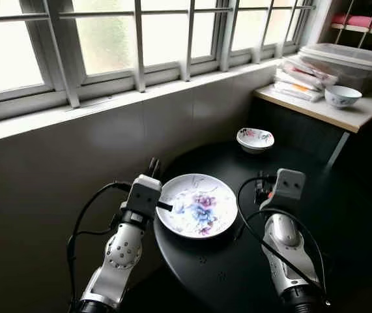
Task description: Kitchen organization
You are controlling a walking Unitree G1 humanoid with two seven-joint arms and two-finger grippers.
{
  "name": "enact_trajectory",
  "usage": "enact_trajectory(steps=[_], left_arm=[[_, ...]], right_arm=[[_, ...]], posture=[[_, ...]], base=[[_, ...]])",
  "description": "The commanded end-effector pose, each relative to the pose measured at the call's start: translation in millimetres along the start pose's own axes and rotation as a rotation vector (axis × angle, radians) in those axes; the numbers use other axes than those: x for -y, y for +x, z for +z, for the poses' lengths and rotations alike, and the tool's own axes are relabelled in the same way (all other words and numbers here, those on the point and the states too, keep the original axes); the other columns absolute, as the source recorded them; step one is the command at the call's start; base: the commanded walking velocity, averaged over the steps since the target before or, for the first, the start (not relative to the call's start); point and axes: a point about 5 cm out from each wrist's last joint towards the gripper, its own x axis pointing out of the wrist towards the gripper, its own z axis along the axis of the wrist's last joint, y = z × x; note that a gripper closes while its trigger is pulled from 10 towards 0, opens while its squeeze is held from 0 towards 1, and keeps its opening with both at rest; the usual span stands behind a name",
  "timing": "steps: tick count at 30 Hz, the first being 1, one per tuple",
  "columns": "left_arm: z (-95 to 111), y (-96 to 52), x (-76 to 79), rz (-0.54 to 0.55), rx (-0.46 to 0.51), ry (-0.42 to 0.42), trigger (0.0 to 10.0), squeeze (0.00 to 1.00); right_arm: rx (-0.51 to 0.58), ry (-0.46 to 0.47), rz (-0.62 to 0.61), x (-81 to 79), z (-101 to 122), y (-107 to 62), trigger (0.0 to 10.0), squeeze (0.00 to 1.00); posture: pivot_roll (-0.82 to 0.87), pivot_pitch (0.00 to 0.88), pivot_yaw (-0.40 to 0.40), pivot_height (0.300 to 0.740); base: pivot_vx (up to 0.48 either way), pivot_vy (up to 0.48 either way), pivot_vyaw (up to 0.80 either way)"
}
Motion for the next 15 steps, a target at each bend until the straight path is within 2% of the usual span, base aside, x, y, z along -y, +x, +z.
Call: enact_trajectory(steps=[1, 4, 5, 9, 13, 15], left_arm=[[-2.6, -1.0, 2.5, -0.005, -0.017, -0.009, 10.0, 0.00], [-2.8, -0.9, 2.9, -0.007, -0.019, -0.008, 10.0, 0.00], [-2.9, -0.8, 3.3, -0.008, -0.021, -0.008, 10.0, 0.00], [-3.5, -0.9, 3.8, -0.009, -0.025, -0.007, 10.0, 0.00], [-4.5, -1.3, 3.1, -0.006, -0.029, -0.006, 10.0, 0.00], [-5.3, -1.6, 2.8, -0.007, -0.032, -0.002, 10.0, 0.00]], right_arm=[[-0.044, 0.031, 0.039, -3.9, -3.0, 2.8, 10.0, 0.00], [-0.072, 0.044, 0.040, -3.5, -5.6, 3.8, 10.0, 0.00], [-0.119, 0.056, 0.036, -1.8, -11.6, 4.8, 10.0, 0.00], [-0.199, 0.115, 0.024, 2.2, -22.5, 5.6, 10.0, 0.00], [-0.237, 0.139, 0.126, -6.4, -27.8, 5.5, 10.0, 0.00], [-0.268, 0.154, 0.123, -8.9, -32.0, 4.5, 10.0, 0.00]], posture=[[0.02, 0.000, -0.001, 0.740], [0.02, 0.000, -0.004, 0.740], [0.02, 0.000, -0.004, 0.740], [0.03, 0.000, -0.007, 0.740], [0.03, 0.000, -0.006, 0.740], [0.03, 0.000, -0.006, 0.740]], base=[[0.000, 0.000, 0.00], [0.000, 0.000, 0.00], [0.000, 0.000, 0.00], [0.000, 0.000, 0.00], [0.000, 0.000, 0.00], [0.000, 0.000, 0.00]])
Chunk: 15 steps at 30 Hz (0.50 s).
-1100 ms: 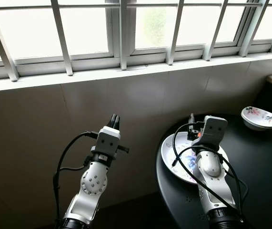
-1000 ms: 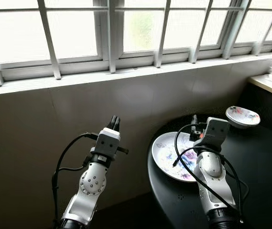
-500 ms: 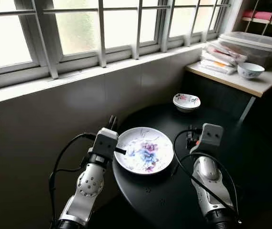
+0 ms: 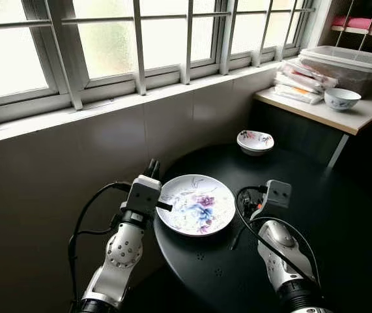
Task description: Kitchen organization
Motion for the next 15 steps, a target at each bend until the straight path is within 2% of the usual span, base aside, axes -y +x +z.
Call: enact_trajectory(steps=[1, 6, 12, 15], left_arm=[[-2.0, -0.3, 1.9, -0.008, -0.015, 0.002, 10.0, 0.00], [-2.0, 0.2, 1.5, -0.007, -0.016, 0.004, 10.0, 0.00], [-2.5, 0.3, 1.2, -0.009, -0.019, 0.007, 10.0, 0.00], [-2.1, 1.1, 1.5, -0.009, -0.017, 0.008, 10.0, 0.00]], right_arm=[[-0.030, 0.036, 0.002, -2.0, -1.7, 2.2, 10.0, 0.00], [-0.070, 0.067, 0.002, -2.4, -9.7, 2.4, 10.0, 0.00], [-0.169, 0.128, 0.128, -16.6, -26.8, -0.4, 10.0, 0.00], [-0.174, 0.130, 0.148, -18.2, -29.6, -1.3, 10.0, 0.00]], posture=[[0.03, 0.000, -0.006, 0.740], [0.03, 0.000, -0.005, 0.740], [0.03, 0.000, -0.001, 0.740], [0.03, 0.000, -0.001, 0.740]], base=[[0.000, 0.000, 0.00], [0.000, 0.000, 0.00], [0.000, 0.000, 0.00], [0.000, 0.000, 0.00]])
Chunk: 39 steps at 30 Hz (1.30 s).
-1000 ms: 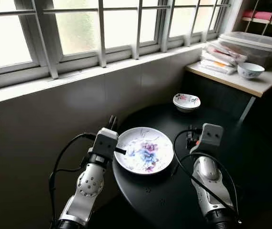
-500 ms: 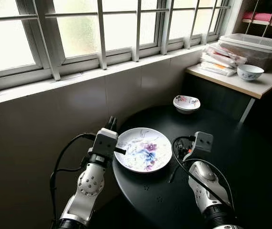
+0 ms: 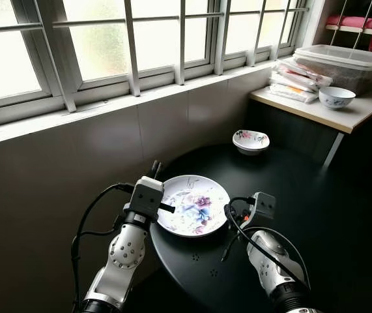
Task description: Kitchen organization
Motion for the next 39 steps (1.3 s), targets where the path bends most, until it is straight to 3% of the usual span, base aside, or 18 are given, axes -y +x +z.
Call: enact_trajectory(steps=[1, 6, 14, 21, 27, 28, 29, 31, 36, 39], left_arm=[[-0.3, 1.9, -1.5, 0.004, -0.008, 0.008, 10.0, 0.00], [-0.4, 2.0, -1.3, 0.003, -0.008, 0.008, 10.0, 0.00], [-1.4, 1.2, -0.4, 0.000, -0.012, 0.009, 10.0, 0.00], [-2.3, 1.1, 0.2, -0.004, -0.016, 0.012, 10.0, 0.00], [-3.4, 1.0, -0.6, -0.002, -0.021, 0.016, 10.0, 0.00], [-3.8, 0.6, -0.6, -0.002, -0.023, 0.017, 10.0, 0.00], [-4.0, 0.3, -0.5, -0.002, -0.024, 0.017, 10.0, 0.00], [-4.4, -1.0, 1.4, -0.007, -0.026, 0.017, 10.0, 0.00], [-5.5, -1.5, 2.1, -0.011, -0.032, 0.017, 10.0, 0.00], [-8.1, -1.5, 0.7, 0.006, -0.051, -0.007, 10.0, 0.00]], right_arm=[[-0.005, 0.006, 0.023, -2.0, 1.2, 1.2, 10.0, 0.00], [-0.035, 0.038, 0.028, -1.1, -3.9, 2.2, 10.0, 0.00], [-0.091, 0.176, 0.000, 3.7, -9.6, 5.3, 10.0, 0.00], [-0.116, 0.190, 0.054, -0.9, -7.9, 9.9, 10.0, 0.00], [-0.138, 0.293, 0.044, -2.9, -7.9, 12.3, 10.0, 0.00], [-0.155, 0.330, 0.032, -2.4, -10.3, 12.4, 4.6, 0.00], [-0.168, 0.356, 0.024, -2.1, -12.1, 12.4, 4.6, 0.00], [-0.208, 0.442, -0.003, -1.4, -18.7, 11.9, 0.0, 0.00], [-0.255, 0.481, -0.018, 0.0, -24.2, 10.7, 0.0, 0.00], [-0.260, 0.443, -0.039, 2.9, -24.8, 10.4, 0.0, 0.00]], posture=[[0.03, 0.000, -0.001, 0.740], [0.03, 0.000, 0.000, 0.740], [0.04, 0.000, -0.003, 0.740], [0.04, 0.000, 0.001, 0.740], [0.04, 0.000, -0.001, 0.740], [0.04, 0.000, -0.001, 0.740], [0.04, 0.000, -0.001, 0.740], [0.04, 0.000, 0.000, 0.740], [0.03, 0.000, 0.000, 0.740], [0.03, 0.000, 0.000, 0.740]], base=[[0.000, 0.000, 0.00], [0.000, 0.000, 0.00], [0.000, 0.000, 0.00], [0.000, 0.000, 0.00], [0.000, 0.000, 0.00], [0.000, 0.000, 0.00], [0.000, 0.000, 0.00], [0.000, 0.000, 0.00], [0.000, 0.000, 0.00], [0.000, 0.000, 0.00]])
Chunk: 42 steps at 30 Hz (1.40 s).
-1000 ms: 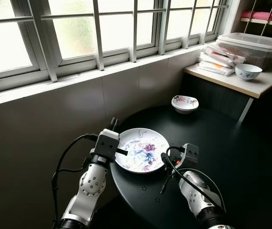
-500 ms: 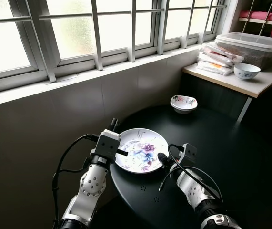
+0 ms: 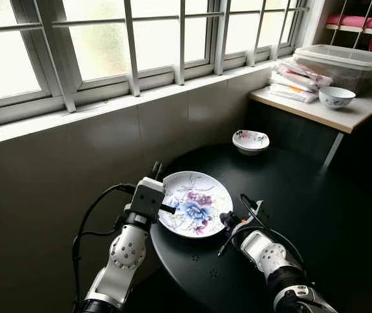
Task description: Kitchen organization
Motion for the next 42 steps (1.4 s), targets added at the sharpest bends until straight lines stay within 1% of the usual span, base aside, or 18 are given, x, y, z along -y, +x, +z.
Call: enact_trajectory(steps=[1, 6, 10, 12, 13, 15, 16, 19, 21, 23, 25, 26, 27, 30, 34, 38, 42], left_arm=[[-6.3, -0.7, -1.5, 0.015, -0.043, -0.017, 10.0, 0.00], [-5.9, 0.0, -1.3, 0.009, -0.039, -0.005, 10.0, 0.00], [-6.6, -1.1, -0.5, 0.008, -0.041, -0.004, 10.0, 0.00], [-6.9, -1.3, -0.6, 0.009, -0.043, -0.004, 10.0, 0.00], [-6.9, -1.3, -0.6, 0.009, -0.043, -0.004, 10.0, 0.00], [-7.2, -1.5, -0.9, 0.011, -0.044, -0.003, 10.0, 0.00], [-7.2, -1.5, -0.9, 0.011, -0.044, -0.003, 10.0, 0.00], [-8.1, -2.0, -1.3, 0.011, -0.048, -0.002, 10.0, 0.00], [-8.6, -2.3, -1.5, 0.011, -0.050, -0.002, 10.0, 0.00], [-9.8, -3.0, -1.6, 0.011, -0.057, 0.000, 10.0, 0.00], [-10.8, -3.5, -1.7, 0.011, -0.064, 0.003, 10.0, 0.00], [-11.9, -4.2, -2.3, 0.013, -0.071, 0.005, 10.0, 0.00], [-12.7, -4.8, -2.8, 0.014, -0.076, 0.006, 10.0, 0.00], [-14.6, -5.9, -3.6, 0.016, -0.089, 0.010, 10.0, 0.00], [-23.6, -8.6, -3.6, 0.009, -0.154, 0.042, 10.0, 0.00], [-22.6, -7.6, -3.3, 0.007, -0.153, 0.032, 10.0, 0.00], [-21.5, -6.5, -3.4, 0.005, -0.145, 0.037, 10.0, 0.00]], right_arm=[[-0.056, -0.003, -0.046, 6.0, -9.5, 0.3, 0.0, 0.00], [-0.069, -0.003, -0.062, 6.8, -8.7, 0.4, 0.0, 0.00], [-0.032, 0.010, -0.077, 6.6, -4.5, 0.5, 0.0, 0.00], [0.008, 0.019, -0.068, 2.3, 1.3, 0.4, 0.0, 0.00], [0.008, 0.019, -0.068, 2.3, 1.3, 0.4, 0.0, 0.00], [0.065, 0.019, -0.023, -7.1, 9.5, 0.0, 0.0, 0.00], [0.065, 0.019, -0.023, -7.1, 9.5, 0.0, 0.0, 0.00], [0.189, 0.003, 0.074, -23.0, 27.8, -4.4, 0.0, 0.00], [0.229, -0.016, 0.098, -27.9, 33.9, -6.9, 0.0, 0.00], [0.310, -0.131, 0.110, -32.1, 43.6, -12.7, 0.0, 0.00], [0.370, -0.221, 0.125, -35.3, 49.5, -18.3, 0.0, 0.00], [0.419, -0.285, 0.145, -36.7, 52.9, -24.0, 0.0, 0.00], [0.435, -0.312, 0.157, -37.4, 53.8, -26.5, 0.0, 0.00], [0.457, -0.345, 0.173, -38.4, 54.2, -30.6, 0.0, 0.00], [0.486, -0.445, 0.138, -33.0, 51.7, -36.6, 0.0, 0.00], [0.500, -0.471, 0.149, -32.8, 48.9, -40.3, 0.0, 0.00], [0.516, -0.494, 0.168, -37.5, 49.0, -42.0, 0.0, 0.00]], posture=[[0.03, 0.000, 0.000, 0.740], [0.03, 0.000, -0.003, 0.740], [0.03, 0.000, -0.004, 0.740], [0.03, 0.000, -0.005, 0.740], [0.03, 0.000, -0.005, 0.740], [0.03, 0.000, -0.006, 0.740], [0.03, 0.000, -0.006, 0.740], [0.03, 0.000, -0.004, 0.740], [0.03, 0.000, -0.004, 0.740], [0.03, 0.000, -0.004, 0.740], [0.03, 0.000, -0.005, 0.740], [0.03, 0.000, -0.005, 0.740], [0.03, 0.000, -0.005, 0.740], [0.03, 0.000, -0.005, 0.740], [0.02, 0.000, -0.002, 0.740], [0.02, 0.000, -0.002, 0.740], [0.02, 0.000, -0.002, 0.740]], base=[[0.000, 0.000, 0.00], [0.000, 0.000, 0.00], [0.000, 0.000, 0.00], [0.000, 0.000, 0.00], [0.000, 0.000, 0.00], [0.000, 0.000, 0.00], [0.000, 0.000, 0.00], [0.000, 0.000, 0.00], [0.000, 0.000, 0.00], [0.000, 0.000, 0.00], [0.000, 0.000, 0.00], [0.000, 0.000, 0.00], [0.000, 0.000, 0.00], [0.000, 0.000, 0.00], [0.000, 0.068, 0.56], [0.000, 0.480, 0.80], [0.000, 0.480, 0.80]])
